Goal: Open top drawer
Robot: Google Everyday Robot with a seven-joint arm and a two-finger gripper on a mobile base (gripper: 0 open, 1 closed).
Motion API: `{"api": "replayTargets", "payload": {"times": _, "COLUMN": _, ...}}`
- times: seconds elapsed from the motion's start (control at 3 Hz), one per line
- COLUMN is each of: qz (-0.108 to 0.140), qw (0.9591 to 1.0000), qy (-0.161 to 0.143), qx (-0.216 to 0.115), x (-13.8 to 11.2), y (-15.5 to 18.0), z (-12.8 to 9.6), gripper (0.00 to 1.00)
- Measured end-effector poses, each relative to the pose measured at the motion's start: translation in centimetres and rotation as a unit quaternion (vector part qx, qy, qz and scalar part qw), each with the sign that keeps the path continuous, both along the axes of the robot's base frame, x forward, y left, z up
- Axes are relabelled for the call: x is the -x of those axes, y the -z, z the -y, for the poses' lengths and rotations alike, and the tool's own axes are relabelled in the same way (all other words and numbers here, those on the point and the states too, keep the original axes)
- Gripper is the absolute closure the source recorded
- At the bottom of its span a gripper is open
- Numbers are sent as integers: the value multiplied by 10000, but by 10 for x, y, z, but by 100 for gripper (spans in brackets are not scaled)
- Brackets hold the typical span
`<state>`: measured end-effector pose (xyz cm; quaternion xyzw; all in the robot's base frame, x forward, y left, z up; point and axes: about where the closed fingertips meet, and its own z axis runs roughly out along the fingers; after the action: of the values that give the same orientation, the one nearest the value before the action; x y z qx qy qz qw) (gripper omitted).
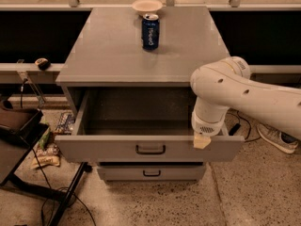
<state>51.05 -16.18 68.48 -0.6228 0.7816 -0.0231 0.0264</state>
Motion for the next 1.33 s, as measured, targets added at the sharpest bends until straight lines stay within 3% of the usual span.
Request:
{"api": "replayTargets", "payload": {"times": 0.33, "qz": -71, "qw": 10000, "qy": -7, "qx": 18, "x": 19, "y": 3, "z": 6, "gripper": 100}}
{"api": "replayTargets", "payload": {"times": 0.67, "qz": -73, "qw": 10000, "qy": -5, "qx": 19, "x": 20, "y": 0, "z": 7, "gripper": 100}}
{"api": "replayTargets", "payload": {"times": 1.33, "qz": -253, "qw": 9994, "qy": 233, "qx": 23, "x": 63, "y": -4, "z": 18, "gripper": 100}}
